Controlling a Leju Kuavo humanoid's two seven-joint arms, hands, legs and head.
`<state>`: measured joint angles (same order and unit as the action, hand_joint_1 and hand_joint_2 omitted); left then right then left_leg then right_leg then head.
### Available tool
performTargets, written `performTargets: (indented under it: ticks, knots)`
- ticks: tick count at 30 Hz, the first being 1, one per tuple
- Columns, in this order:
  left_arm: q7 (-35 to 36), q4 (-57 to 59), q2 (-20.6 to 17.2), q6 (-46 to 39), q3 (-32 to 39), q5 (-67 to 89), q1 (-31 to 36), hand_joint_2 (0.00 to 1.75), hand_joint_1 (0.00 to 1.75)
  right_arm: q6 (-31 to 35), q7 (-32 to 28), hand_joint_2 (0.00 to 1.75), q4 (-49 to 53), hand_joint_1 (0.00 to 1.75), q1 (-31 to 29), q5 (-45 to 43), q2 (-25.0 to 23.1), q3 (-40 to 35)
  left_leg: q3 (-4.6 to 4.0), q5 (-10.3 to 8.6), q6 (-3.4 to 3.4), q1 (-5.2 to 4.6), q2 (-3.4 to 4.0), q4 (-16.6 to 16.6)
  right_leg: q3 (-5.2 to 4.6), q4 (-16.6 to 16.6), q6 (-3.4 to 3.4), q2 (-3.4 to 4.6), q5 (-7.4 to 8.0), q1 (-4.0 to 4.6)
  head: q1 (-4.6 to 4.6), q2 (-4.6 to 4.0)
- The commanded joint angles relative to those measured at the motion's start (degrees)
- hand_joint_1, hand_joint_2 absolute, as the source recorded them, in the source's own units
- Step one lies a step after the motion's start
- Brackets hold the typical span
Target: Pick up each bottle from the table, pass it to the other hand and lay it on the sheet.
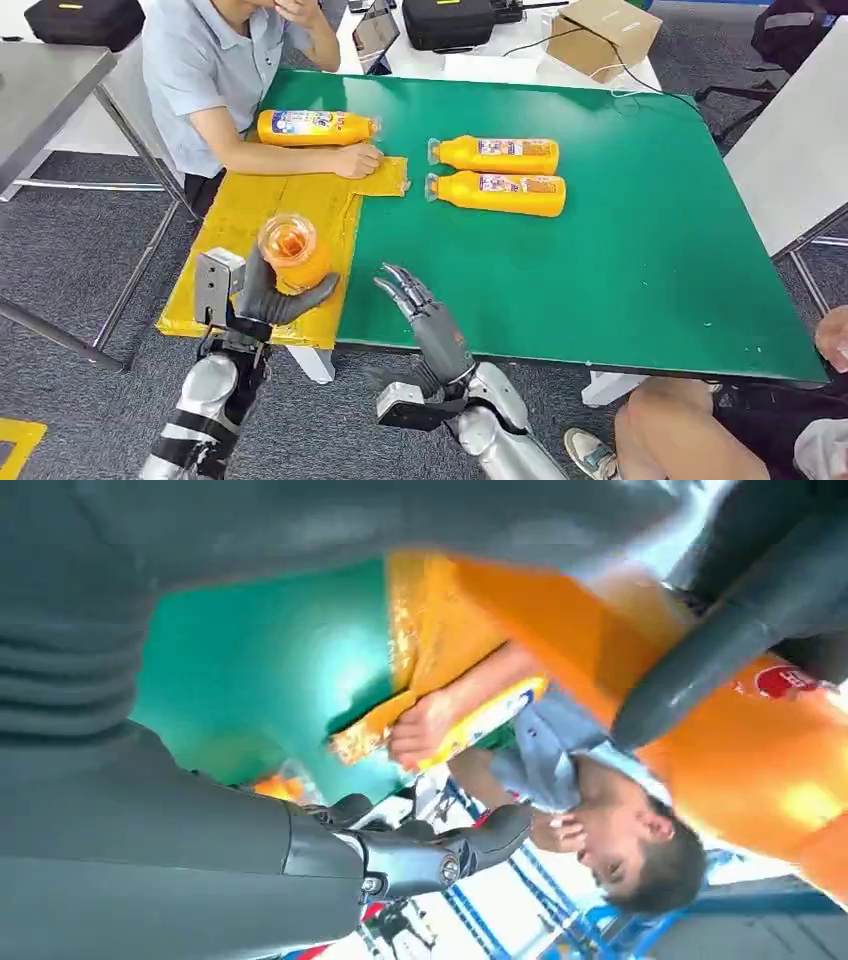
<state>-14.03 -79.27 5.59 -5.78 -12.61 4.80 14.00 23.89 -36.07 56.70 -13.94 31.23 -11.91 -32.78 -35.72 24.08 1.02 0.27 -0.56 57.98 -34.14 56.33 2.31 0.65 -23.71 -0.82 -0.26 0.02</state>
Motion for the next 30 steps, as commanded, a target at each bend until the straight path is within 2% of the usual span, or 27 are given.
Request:
performTargets:
  ticks: [1,3,5,10,17,23,24,25,28,30]
  knots:
    - [4.68,13.97,-4.52,-6.78,-2.73,24.51,14.7,1.75,1.75,-1.33,-2.11,0.0,4.76,0.0,2.91,-1.15,2.02,6.66,0.14,0.0,-0.06,0.03,-0.26,-0.01,0.25,0.0,-0.1,-0.34,-0.1,0.05,-0.02,0.0]
    - [8.59,20.5,-3.88,-4.71,-4.22,33.24,19.16,1.75,1.75,-2.75,-2.24,0.0,6.66,0.0,3.57,-1.08,1.87,6.42,0.19,0.01,-0.06,0.03,-0.21,-0.03,0.28,0.0,-0.11,-0.29,-0.1,0.06,-0.02,0.0]
    - [8.47,24.41,-2.91,-4.4,-4.06,35.18,21.49,1.75,1.75,-3.23,-2.21,0.0,7.41,0.0,3.96,-1.05,1.77,6.27,0.12,-0.02,-0.06,0.05,-0.38,0.02,0.27,0.02,-0.09,-0.47,-0.12,0.07,-0.02,0.0]
    - [11.83,42.41,-1.08,0.58,-5.33,40.68,29.96,1.75,1.75,-5.22,-2.2,0.0,7.37,0.0,3.91,-0.99,1.38,5.22,0.15,-0.03,-0.03,0.02,-0.19,-0.01,0.22,-0.01,-0.06,-0.27,-0.06,0.04,0.0,0.0]
    - [13.57,53.7,-0.5,2.42,-5.53,44.28,34.63,1.75,1.75,-6.24,-2.4,0.0,9.7,0.0,5.27,-0.99,1.69,4.43,0.21,0.01,-0.06,0.04,-0.08,0.0,0.27,-0.01,-0.07,-0.19,-0.07,0.07,0.02,0.0]
    - [16.01,59.28,0.03,4.26,-5.75,47.11,35.77,1.75,1.75,-7.25,-2.2,0.0,10.17,0.0,6.05,-1.31,2.27,3.66,0.13,-0.02,-0.04,0.02,-0.01,-0.01,0.16,-0.01,-0.04,-0.09,-0.03,0.04,-0.02,0.0]
    - [16.06,59.35,0.03,4.24,-5.75,47.12,35.64,1.75,1.48,-7.26,-2.2,0.0,10.14,0.0,6.04,-1.32,2.3,3.67,0.27,0.04,-0.06,0.03,-0.01,0.0,0.32,-0.01,-0.07,-0.13,-0.09,0.06,-0.02,0.0]
    - [16.24,59.64,0.14,4.57,-6.04,47.53,35.65,1.75,1.4,-7.38,-2.2,0.0,9.61,0.0,5.84,-1.36,2.21,3.73,0.14,-0.01,-0.05,0.03,0.01,0.0,0.18,-0.01,-0.04,-0.09,-0.03,0.05,-0.02,0.0]
    - [16.43,59.82,0.26,4.79,-6.3,48.0,35.58,1.75,1.4,-7.31,-2.23,0.0,9.06,0.0,5.69,-1.47,2.06,3.83,0.35,0.06,-0.07,0.04,0.04,-0.02,0.4,-0.04,-0.09,-0.1,-0.08,0.07,0.0,0.0]
    - [16.43,59.82,0.26,4.79,-6.3,48.0,35.58,1.75,1.4,-7.31,-2.23,0.0,9.06,0.0,5.69,-1.47,2.06,3.83,0.19,-0.01,-0.05,0.02,0.1,-0.03,0.21,-0.03,-0.05,0.0,0.0,0.03,0.0,0.0]
